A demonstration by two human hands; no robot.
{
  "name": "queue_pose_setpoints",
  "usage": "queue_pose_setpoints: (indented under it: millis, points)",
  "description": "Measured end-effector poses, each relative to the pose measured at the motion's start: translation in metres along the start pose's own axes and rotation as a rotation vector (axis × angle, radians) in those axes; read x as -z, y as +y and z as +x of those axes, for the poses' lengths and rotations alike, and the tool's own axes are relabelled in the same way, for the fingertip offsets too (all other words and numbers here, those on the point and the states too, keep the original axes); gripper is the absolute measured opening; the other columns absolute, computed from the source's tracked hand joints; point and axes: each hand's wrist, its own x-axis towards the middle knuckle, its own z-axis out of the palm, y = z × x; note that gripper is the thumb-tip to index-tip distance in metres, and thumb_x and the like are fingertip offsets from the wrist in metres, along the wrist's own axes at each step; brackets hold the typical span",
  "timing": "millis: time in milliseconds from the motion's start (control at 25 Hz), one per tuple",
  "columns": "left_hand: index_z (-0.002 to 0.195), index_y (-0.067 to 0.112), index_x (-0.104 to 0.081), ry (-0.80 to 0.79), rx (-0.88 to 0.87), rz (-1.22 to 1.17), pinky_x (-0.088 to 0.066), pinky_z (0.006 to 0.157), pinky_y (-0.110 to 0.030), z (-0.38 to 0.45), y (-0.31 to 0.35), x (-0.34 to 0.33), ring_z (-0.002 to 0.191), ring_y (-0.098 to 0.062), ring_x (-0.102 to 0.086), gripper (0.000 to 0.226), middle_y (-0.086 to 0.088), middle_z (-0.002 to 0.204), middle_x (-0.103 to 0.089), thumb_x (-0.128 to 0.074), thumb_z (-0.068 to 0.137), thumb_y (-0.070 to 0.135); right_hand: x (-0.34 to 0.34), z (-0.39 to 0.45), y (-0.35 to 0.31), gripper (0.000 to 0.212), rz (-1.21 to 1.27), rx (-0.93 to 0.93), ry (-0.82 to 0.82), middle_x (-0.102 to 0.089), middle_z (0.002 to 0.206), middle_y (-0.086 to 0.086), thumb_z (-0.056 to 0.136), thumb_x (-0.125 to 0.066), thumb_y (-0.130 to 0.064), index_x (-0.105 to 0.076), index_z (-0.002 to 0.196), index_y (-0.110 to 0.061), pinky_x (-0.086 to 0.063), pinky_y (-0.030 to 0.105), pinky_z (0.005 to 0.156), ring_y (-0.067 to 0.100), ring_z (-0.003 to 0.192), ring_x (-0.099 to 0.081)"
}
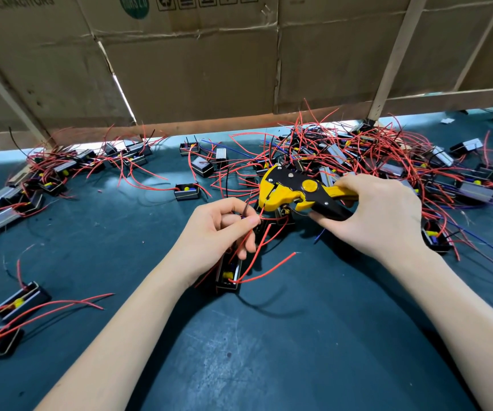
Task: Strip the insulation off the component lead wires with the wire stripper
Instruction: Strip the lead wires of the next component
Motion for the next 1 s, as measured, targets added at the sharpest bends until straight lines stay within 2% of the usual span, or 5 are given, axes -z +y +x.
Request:
queue_pose_setpoints:
  millis: [160, 560, 760, 880, 1000]
  points:
    - [0.09, 0.002, -0.061, -0.004, -0.007, -0.007, -0.04, 0.05, -0.012, 0.0, 0.002, 0.0, 0.043, -0.012, -0.05, 0.009, -0.005, 0.055, -0.062, -0.058, 0.096, 0.008, 0.002, -0.001, -0.003, 0.046, 0.0, 0.001, 0.104, -0.064, 0.062, 0.004, 0.07, -0.072, -0.06, -0.065, 0.068, -0.014, -0.039, 0.03, 0.056, 0.032, 0.067, -0.065]
    - [0.09, 0.003, -0.06, 0.062, -0.006, 0.084, -0.043, 0.052, -0.015, 0.001, 0.001, 0.017, 0.052, -0.011, -0.054, 0.007, -0.002, 0.067, -0.058, -0.062, 0.093, 0.009, -0.004, 0.001, 0.008, 0.05, -0.04, 0.023, 0.104, -0.063, 0.088, 0.005, 0.071, -0.076, -0.055, -0.065, 0.097, -0.014, -0.035, 0.04, 0.078, 0.034, 0.087, -0.059]
    - [0.139, 0.008, -0.037, 0.055, -0.155, -0.021, -0.05, 0.099, -0.026, 0.006, 0.003, 0.018, 0.115, -0.017, -0.065, 0.05, -0.008, 0.136, -0.058, -0.046, 0.095, -0.014, -0.006, 0.001, 0.005, 0.051, -0.066, 0.035, 0.074, -0.063, 0.09, 0.008, 0.069, -0.08, -0.051, -0.067, 0.097, -0.012, -0.034, 0.04, 0.078, 0.035, 0.089, -0.058]
    - [0.126, 0.007, -0.055, 0.269, -0.275, 0.082, -0.049, 0.082, -0.016, 0.007, 0.008, 0.048, 0.093, -0.012, -0.07, 0.037, -0.002, 0.11, -0.073, -0.053, 0.092, -0.006, -0.004, 0.001, 0.006, 0.053, -0.036, 0.018, 0.101, -0.064, 0.091, 0.008, 0.07, -0.077, -0.055, -0.067, 0.099, -0.013, -0.035, 0.042, 0.078, 0.034, 0.089, -0.059]
    - [0.109, 0.005, -0.065, 0.736, -0.3, 0.256, -0.053, 0.083, -0.025, -0.002, 0.002, 0.109, 0.083, -0.009, -0.067, 0.028, 0.004, 0.089, -0.075, -0.053, 0.084, -0.001, -0.003, 0.001, 0.006, 0.052, -0.016, 0.012, 0.123, -0.064, 0.09, 0.008, 0.069, -0.082, -0.051, -0.067, 0.1, -0.012, -0.036, 0.042, 0.079, 0.034, 0.09, -0.059]
